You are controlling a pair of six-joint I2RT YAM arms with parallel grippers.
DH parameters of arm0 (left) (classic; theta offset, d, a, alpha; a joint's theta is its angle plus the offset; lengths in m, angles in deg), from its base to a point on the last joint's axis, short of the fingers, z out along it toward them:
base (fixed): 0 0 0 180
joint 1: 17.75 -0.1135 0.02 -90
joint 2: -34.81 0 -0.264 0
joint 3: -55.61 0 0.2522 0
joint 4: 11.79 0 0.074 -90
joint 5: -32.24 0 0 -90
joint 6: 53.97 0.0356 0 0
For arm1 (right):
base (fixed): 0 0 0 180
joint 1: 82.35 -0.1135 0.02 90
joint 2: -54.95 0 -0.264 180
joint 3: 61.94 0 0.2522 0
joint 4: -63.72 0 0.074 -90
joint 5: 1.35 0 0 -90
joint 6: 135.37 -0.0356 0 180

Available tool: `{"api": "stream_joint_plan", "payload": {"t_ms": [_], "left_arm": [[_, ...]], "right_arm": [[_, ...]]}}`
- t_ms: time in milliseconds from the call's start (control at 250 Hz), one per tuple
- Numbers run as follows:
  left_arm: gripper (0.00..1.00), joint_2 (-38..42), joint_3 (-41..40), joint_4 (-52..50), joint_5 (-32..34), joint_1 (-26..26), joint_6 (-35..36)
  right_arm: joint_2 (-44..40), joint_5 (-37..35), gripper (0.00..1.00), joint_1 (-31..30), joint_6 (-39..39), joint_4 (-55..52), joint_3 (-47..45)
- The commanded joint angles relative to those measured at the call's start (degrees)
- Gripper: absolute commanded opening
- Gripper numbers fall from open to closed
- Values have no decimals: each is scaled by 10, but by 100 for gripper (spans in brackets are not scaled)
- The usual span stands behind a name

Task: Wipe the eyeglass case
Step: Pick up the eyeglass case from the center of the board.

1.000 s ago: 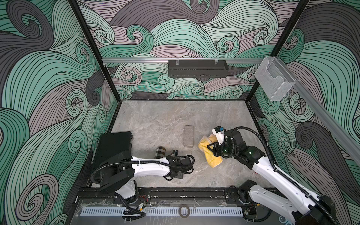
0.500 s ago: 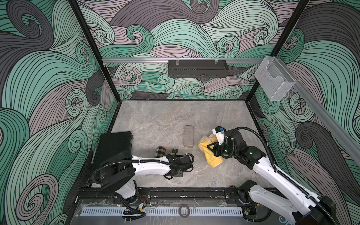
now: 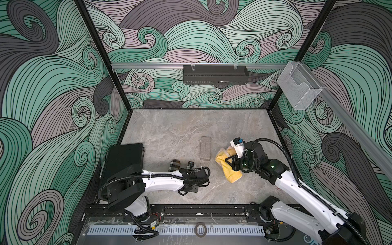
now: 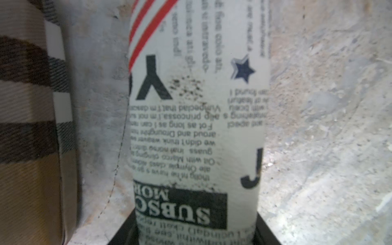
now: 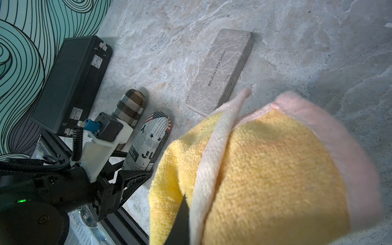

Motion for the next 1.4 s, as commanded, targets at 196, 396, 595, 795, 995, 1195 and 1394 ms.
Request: {"api": "stream_joint_plan", "payload": {"t_ms": [196,396,595,795,995,1195,1394], "left_arm": [[46,101,-23,75,-33,-4,154],[47,154,-27,128,-110,-4,255],[47,153,-12,147,-144,-4,313],[47,150,-25,219,-166,-4,336],[47,124,-11,228,-173,-4,349],[47,118,6,226,-171,-4,362],[47,117,18,222,-171,-4,370]], "right_arm": [[21,-4,0,-18,6,5,9],[36,3,0,-19,8,15,22],[37,18,0,-19,3,22,39],[37,57,0,-19,-2,25,51],[32,128,0,-19,-2,39,45],[60,176,0,-24,6,20,45],[111,182,0,-58,11,16,43]]}}
